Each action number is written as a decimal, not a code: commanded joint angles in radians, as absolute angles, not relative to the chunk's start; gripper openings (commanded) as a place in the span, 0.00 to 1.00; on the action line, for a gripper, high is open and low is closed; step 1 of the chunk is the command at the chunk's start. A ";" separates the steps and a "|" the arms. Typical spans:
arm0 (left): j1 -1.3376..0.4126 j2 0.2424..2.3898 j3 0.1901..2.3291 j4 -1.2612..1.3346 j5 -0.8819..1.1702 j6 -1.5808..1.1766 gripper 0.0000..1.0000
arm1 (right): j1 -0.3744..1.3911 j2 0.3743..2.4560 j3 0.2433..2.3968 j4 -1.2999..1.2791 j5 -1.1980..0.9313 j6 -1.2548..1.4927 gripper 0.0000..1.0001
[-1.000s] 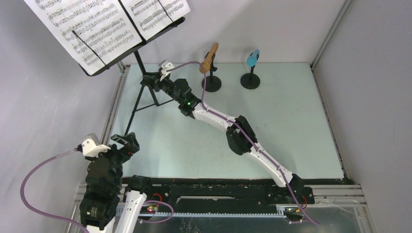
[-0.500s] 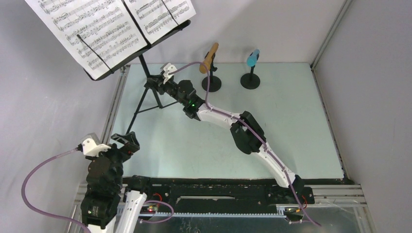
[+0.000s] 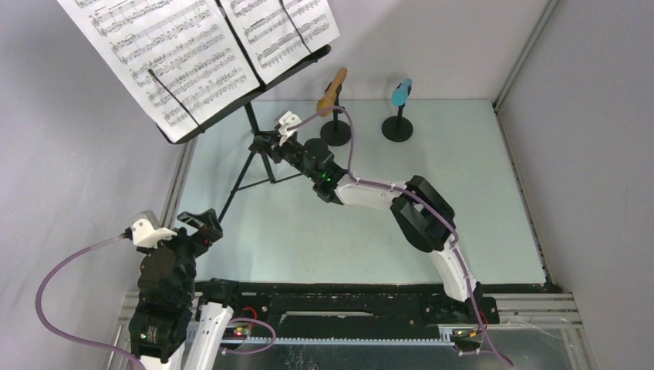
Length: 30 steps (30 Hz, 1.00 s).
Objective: Pack up the instrument practice props
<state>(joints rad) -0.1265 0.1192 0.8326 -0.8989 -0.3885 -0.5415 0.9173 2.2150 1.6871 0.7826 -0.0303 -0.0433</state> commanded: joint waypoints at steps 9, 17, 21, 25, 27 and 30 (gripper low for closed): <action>-0.106 0.146 0.818 -0.861 -0.370 -0.529 1.00 | 0.937 1.812 1.206 0.880 0.145 -0.096 0.00; -0.105 0.148 0.818 -0.860 -0.364 -0.526 1.00 | 0.936 1.712 1.123 0.776 0.088 -0.083 0.24; -0.105 0.144 0.817 -0.860 -0.365 -0.527 1.00 | 0.923 1.726 1.127 0.799 0.069 -0.059 0.46; -0.105 0.141 0.816 -0.858 -0.366 -0.527 1.00 | 0.902 1.752 1.168 0.801 0.028 -0.008 0.49; -0.104 0.141 0.816 -0.858 -0.365 -0.527 1.00 | 0.900 1.769 1.199 0.790 0.018 -0.009 0.49; -0.104 0.141 0.816 -0.858 -0.364 -0.527 1.00 | 0.901 1.801 1.257 0.763 0.011 -0.017 0.49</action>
